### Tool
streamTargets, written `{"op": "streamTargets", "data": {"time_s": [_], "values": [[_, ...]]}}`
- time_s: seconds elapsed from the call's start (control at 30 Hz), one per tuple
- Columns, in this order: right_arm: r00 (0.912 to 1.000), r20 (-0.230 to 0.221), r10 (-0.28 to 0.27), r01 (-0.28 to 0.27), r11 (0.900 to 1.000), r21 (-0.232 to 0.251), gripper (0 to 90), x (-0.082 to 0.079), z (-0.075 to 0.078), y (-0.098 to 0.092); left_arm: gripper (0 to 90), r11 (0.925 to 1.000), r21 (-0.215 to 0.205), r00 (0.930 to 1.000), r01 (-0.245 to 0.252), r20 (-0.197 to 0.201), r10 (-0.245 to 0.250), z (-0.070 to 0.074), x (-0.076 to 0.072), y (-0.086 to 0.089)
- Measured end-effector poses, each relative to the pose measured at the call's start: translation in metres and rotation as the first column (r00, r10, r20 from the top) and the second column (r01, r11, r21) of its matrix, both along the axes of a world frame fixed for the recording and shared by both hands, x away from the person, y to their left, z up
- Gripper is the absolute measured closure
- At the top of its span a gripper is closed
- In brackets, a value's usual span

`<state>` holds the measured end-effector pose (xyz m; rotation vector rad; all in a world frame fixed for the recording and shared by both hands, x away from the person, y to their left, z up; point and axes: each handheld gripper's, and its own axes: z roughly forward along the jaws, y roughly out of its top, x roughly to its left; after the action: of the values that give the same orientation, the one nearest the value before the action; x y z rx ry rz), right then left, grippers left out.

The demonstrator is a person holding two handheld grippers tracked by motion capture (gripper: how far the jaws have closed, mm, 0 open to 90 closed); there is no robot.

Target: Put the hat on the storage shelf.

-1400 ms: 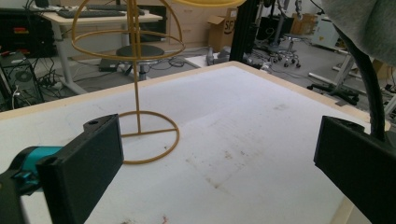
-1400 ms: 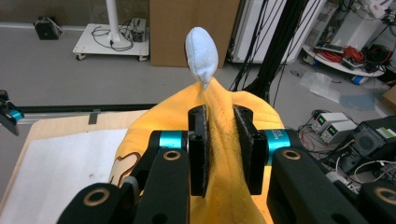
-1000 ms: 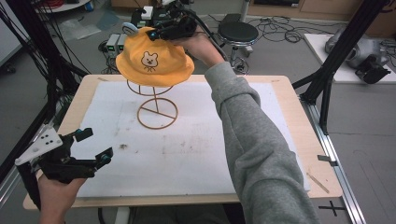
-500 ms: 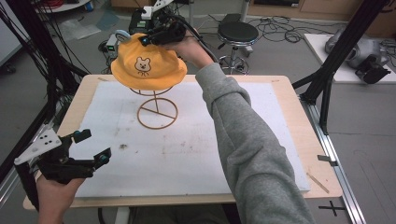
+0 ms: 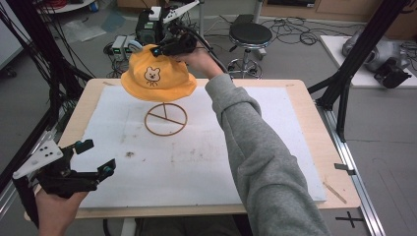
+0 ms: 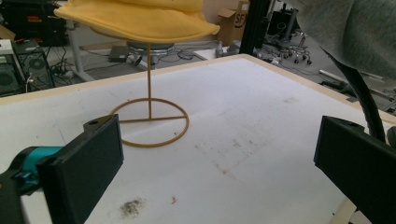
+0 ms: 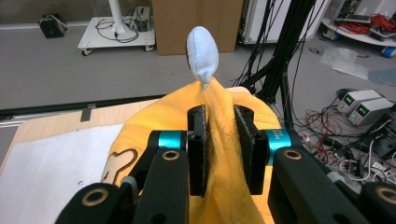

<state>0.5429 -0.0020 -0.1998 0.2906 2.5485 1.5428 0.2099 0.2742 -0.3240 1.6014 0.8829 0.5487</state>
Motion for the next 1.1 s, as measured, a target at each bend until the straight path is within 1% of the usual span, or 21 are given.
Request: {"op": "streamTargets", "data": {"time_s": [0.13, 0.27, 0.33, 0.4, 0.5, 0.53, 0.6, 0.63, 0.7, 0.73, 0.77, 0.8, 0.87, 0.9, 0.97, 1.0, 1.03, 1.1], "values": [[0.9999, -0.004, 0.010, -0.010, 1.000, -0.006, 76.9, 0.000, -0.005, 0.002, 1.8, 1.0000, 0.001, 1.0000, 0.001, -0.003, -0.001, -0.001, 0.001, 0.000], [0.9999, -0.015, 0.008, -0.008, 1.000, -0.007, 75.2, -0.001, -0.007, 0.004, 1.8, 1.0000, -0.002, 1.0000, -0.001, -0.001, 0.001, 0.000, 0.001, 0.002], [0.9999, -0.010, 0.009, -0.009, 1.000, -0.007, 73.9, -0.001, -0.008, 0.005, 1.8, 1.0000, -0.003, 1.0000, -0.001, -0.001, 0.001, 0.000, 0.000, 0.002], [1.0000, -0.008, 0.001, -0.001, 1.000, -0.005, 71.8, -0.001, -0.008, 0.006, 1.8, 1.0000, -0.004, 1.0000, -0.004, -0.001, 0.004, 0.000, 0.000, 0.002], [0.9997, -0.013, -0.020, 0.020, 1.000, -0.004, 65.8, 0.000, -0.008, 0.005, 1.8, 1.0000, -0.006, 1.0000, -0.004, 0.001, 0.004, 0.000, 0.000, 0.003], [0.9998, -0.010, -0.019, 0.019, 1.000, -0.005, 62.5, 0.000, -0.008, 0.004, 1.8, 1.0000, -0.005, 1.0000, -0.002, 0.000, 0.002, 0.000, 0.000, 0.003], [0.9992, -0.004, -0.040, 0.040, 0.999, -0.012, 54.6, 0.000, -0.007, 0.004, 1.8, 1.0000, -0.005, 1.0000, -0.002, -0.002, 0.002, -0.001, 0.001, 0.002], [0.9992, -0.013, -0.038, 0.038, 0.999, -0.005, 50.1, 0.000, -0.007, 0.003, 1.8, 1.0000, -0.004, 1.0000, -0.003, -0.002, 0.003, -0.001, 0.001, 0.002], [0.9989, -0.015, -0.044, 0.044, 0.999, 0.004, 44.0, 0.000, -0.007, 0.001, 1.8, 1.0000, -0.006, 1.0000, -0.003, -0.003, 0.003, -0.001, 0.001, 0.002], [0.9988, -0.016, -0.047, 0.047, 0.999, 0.009, 39.3, 0.001, -0.006, 0.000, 1.8, 1.0000, -0.006, 1.0000, -0.002, -0.002, 0.002, -0.001, 0.001, 0.002], [0.9984, -0.023, -0.051, 0.051, 0.999, 0.009, 34.3, 0.000, -0.006, 0.000, 1.8, 1.0000, -0.004, 1.0000, -0.002, -0.002, 0.002, -0.001, 0.001, 0.003], [0.9983, -0.021, -0.055, 0.055, 0.998, 0.009, 29.2, 0.000, -0.006, -0.001, 1.8, 1.0000, -0.004, 1.0000, -0.002, -0.003, 0.002, -0.001, 0.001, 0.003], [0.9965, -0.015, -0.082, 0.083, 0.996, 0.026, 12.5, -0.001, -0.005, -0.002, 1.8, 1.0000, -0.006, 1.0000, -0.004, -0.003, 0.004, -0.001, 0.001, 0.003], [0.9951, -0.018, -0.098, 0.098, 0.994, 0.037, 9.9, -0.001, -0.005, -0.002, 1.8, 1.0000, -0.005, 1.0000, -0.004, -0.002, 0.004, -0.001, 0.002, 0.003], [0.9958, -0.032, -0.086, 0.087, 0.995, 0.049, 9.8, -0.001, -0.004, -0.004, 1.8, 1.0000, -0.007, 1.0000, -0.003, -0.002, 0.003, -0.001, 0.002, 0.003], [0.9951, -0.024, -0.096, 0.097, 0.994, 0.049, 9.0, -0.002, -0.004, -0.005, 1.8, 1.0000, -0.006, 1.0000, 0.000, -0.001, 0.000, -0.001, 0.002, 0.003], [0.9938, -0.024, -0.109, 0.110, 0.993, 0.050, 2.7, -0.002, -0.003, -0.005, 1.8, 1.0000, -0.006, 1.0000, 0.000, 0.000, 0.000, 0.000, 0.002, 0.003], [0.9935, -0.027, -0.110, 0.112, 0.992, 0.057, 1.1, -0.003, -0.003, -0.006, 1.8, 1.0000, -0.009, 1.0000, -0.001, 0.000, 0.001, 0.000, 0.002, 0.002]]}}
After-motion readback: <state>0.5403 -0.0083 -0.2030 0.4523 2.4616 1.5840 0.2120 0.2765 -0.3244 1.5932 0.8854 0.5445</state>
